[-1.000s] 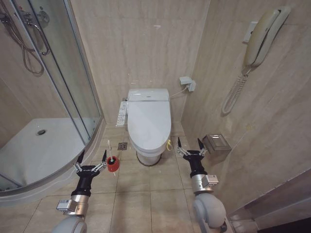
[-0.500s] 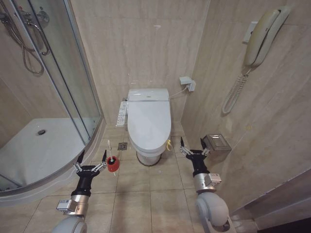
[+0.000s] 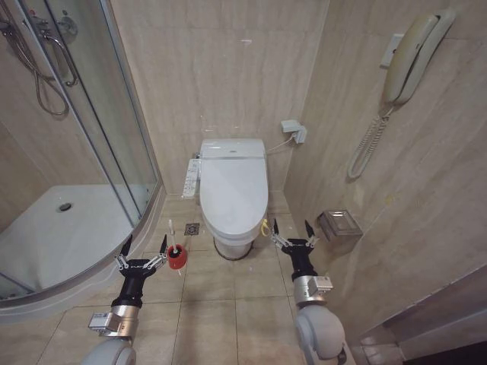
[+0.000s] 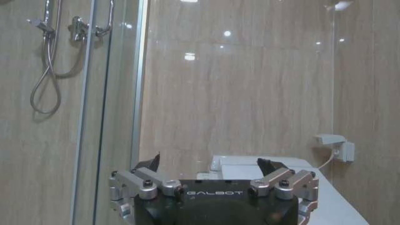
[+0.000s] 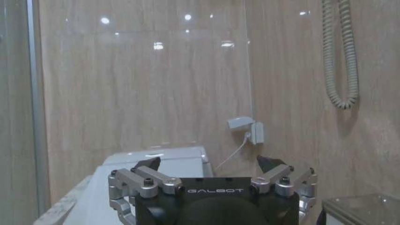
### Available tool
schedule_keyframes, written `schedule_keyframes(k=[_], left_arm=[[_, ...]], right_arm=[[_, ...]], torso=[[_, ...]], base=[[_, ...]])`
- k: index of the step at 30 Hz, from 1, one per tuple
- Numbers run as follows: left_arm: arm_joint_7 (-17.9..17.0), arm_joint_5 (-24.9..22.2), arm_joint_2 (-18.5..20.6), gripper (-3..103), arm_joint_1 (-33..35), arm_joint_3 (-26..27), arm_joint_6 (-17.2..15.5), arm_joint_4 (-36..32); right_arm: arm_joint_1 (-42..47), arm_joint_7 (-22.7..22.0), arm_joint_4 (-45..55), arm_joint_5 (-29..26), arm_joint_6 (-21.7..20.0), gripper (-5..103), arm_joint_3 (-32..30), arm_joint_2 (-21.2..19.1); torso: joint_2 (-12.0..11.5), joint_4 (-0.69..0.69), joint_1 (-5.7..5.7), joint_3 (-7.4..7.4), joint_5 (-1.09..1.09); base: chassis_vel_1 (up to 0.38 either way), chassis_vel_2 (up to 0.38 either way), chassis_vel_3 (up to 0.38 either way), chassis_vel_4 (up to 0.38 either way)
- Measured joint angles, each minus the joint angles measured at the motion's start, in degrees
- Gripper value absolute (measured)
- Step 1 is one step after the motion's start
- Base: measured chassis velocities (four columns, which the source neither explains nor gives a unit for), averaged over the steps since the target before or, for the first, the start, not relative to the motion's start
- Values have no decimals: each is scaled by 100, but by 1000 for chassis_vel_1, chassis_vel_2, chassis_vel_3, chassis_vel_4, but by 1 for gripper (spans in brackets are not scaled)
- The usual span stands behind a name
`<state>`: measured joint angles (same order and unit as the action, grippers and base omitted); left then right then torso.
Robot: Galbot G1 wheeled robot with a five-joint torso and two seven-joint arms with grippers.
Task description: Open the toilet lid, clean the toilet bowl with a toilet brush, close the toilet lid, and flush.
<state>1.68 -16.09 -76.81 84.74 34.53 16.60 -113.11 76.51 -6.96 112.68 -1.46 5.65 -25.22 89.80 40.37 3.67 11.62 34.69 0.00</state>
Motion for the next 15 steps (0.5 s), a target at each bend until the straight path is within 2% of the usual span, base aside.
schedule_keyframes(k=[8, 15], left_arm=[[0, 0, 0, 100, 1, 0, 0, 0], [0, 0, 0, 100, 1, 0, 0, 0]], right_arm=[[-67, -89, -27, -45, -86, 100, -65, -55], [-48, -116, 6, -171, -67, 100, -166, -175]], torso=[[0, 0, -1, 0, 0], [0, 0, 0, 0, 0]], base=[[-14, 9, 24, -15], [-133, 133, 146, -151]])
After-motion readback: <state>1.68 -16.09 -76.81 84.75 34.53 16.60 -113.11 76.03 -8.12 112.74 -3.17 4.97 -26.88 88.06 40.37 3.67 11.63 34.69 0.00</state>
